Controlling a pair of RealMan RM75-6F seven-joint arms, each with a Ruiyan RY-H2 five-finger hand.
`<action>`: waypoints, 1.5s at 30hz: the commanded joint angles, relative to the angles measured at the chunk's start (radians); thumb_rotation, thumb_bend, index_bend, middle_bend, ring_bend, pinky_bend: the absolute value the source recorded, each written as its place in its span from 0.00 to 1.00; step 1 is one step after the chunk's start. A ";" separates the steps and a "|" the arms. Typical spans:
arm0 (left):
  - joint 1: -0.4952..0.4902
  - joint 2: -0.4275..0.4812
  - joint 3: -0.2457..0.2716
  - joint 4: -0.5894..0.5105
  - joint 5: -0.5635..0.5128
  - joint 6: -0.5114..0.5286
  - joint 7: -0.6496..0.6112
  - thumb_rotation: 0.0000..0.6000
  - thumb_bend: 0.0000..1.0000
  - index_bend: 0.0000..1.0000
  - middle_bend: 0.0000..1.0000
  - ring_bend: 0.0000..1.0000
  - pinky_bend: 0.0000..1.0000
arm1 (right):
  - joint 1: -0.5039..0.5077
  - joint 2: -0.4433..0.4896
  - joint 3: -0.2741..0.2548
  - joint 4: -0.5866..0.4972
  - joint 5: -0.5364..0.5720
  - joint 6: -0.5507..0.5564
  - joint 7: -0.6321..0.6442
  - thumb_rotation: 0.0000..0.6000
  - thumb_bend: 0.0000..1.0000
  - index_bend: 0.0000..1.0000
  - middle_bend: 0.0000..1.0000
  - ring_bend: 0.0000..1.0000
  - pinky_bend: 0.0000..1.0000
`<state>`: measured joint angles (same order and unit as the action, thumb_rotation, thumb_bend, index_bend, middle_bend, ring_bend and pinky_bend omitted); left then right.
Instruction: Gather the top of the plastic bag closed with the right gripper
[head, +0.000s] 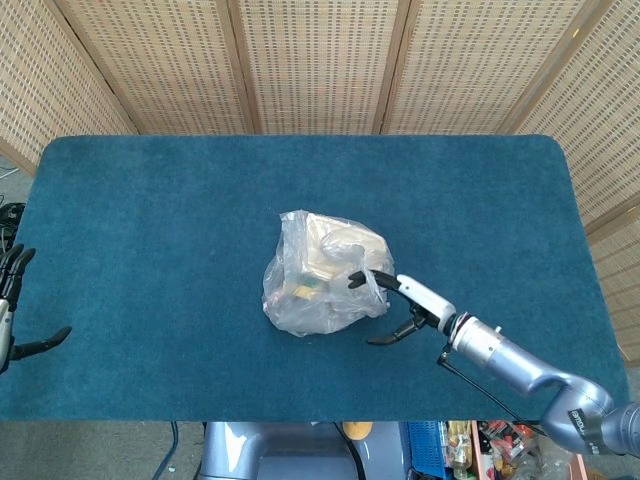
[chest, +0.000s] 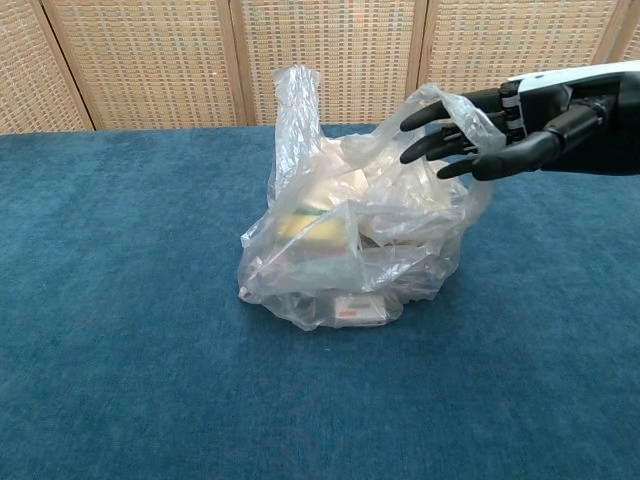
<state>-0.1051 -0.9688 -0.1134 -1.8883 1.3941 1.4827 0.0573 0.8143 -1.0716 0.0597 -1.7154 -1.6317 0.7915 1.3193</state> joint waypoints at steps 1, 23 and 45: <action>-0.001 0.001 -0.001 0.001 -0.003 -0.002 -0.003 1.00 0.16 0.00 0.00 0.00 0.00 | 0.034 -0.007 0.005 0.015 -0.003 -0.003 0.157 1.00 0.00 0.18 0.26 0.08 0.09; -0.011 0.000 -0.001 0.004 -0.016 -0.018 0.001 1.00 0.16 0.00 0.00 0.00 0.00 | 0.104 0.018 -0.007 0.020 0.042 -0.040 0.371 1.00 0.00 0.33 0.41 0.24 0.25; -0.016 0.004 0.001 0.000 -0.022 -0.026 -0.005 1.00 0.16 0.00 0.00 0.00 0.00 | 0.126 0.101 -0.018 -0.038 0.046 -0.122 0.345 1.00 0.00 0.39 0.38 0.21 0.26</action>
<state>-0.1207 -0.9649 -0.1122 -1.8882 1.3722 1.4567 0.0524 0.9392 -0.9860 0.0477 -1.7442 -1.5737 0.6739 1.6580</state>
